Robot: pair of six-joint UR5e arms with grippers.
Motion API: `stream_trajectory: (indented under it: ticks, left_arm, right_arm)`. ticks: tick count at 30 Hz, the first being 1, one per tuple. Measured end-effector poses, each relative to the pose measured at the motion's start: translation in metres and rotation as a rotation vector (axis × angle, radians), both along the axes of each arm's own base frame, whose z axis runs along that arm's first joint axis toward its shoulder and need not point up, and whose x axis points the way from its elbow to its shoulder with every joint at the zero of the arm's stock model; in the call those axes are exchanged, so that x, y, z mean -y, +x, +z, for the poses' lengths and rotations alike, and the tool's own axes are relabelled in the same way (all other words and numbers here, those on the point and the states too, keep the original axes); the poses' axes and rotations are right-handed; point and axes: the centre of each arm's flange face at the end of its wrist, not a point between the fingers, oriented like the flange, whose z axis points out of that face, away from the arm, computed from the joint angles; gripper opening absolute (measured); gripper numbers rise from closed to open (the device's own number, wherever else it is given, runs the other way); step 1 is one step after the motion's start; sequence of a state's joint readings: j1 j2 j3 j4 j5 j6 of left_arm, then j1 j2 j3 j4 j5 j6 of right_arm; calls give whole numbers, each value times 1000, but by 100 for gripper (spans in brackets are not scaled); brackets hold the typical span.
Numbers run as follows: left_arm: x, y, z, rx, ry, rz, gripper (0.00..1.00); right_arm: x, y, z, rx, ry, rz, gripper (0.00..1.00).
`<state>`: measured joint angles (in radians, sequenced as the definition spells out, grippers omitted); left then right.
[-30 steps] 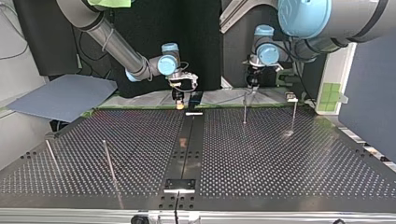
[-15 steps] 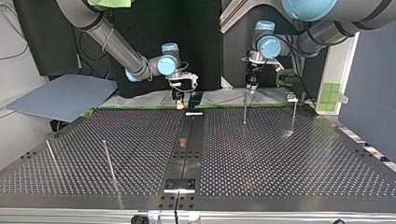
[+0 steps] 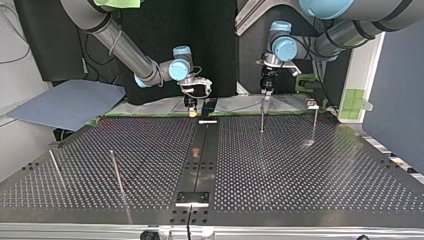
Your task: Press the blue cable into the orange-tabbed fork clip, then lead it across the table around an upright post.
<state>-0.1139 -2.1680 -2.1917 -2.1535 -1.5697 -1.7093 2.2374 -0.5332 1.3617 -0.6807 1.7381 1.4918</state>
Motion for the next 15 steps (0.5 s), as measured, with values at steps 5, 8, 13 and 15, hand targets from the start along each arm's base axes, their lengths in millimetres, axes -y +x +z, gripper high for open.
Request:
stream_trajectory:
  ticks: [5,8,13,15]
  left_arm:
    - [2,-1,0,-2,6,1,100]
    - [3,-3,-1,-7,13,1,100]
    - [5,-4,-1,-10,21,3,100]
    - [5,-5,-1,-11,23,7,100]
  right_arm:
    - [0,0,0,1,1,0,0]
    - [0,0,0,2,2,-1,0]
    - [1,-1,0,2,2,-2,0]
    - [1,-1,0,3,3,-2,0]
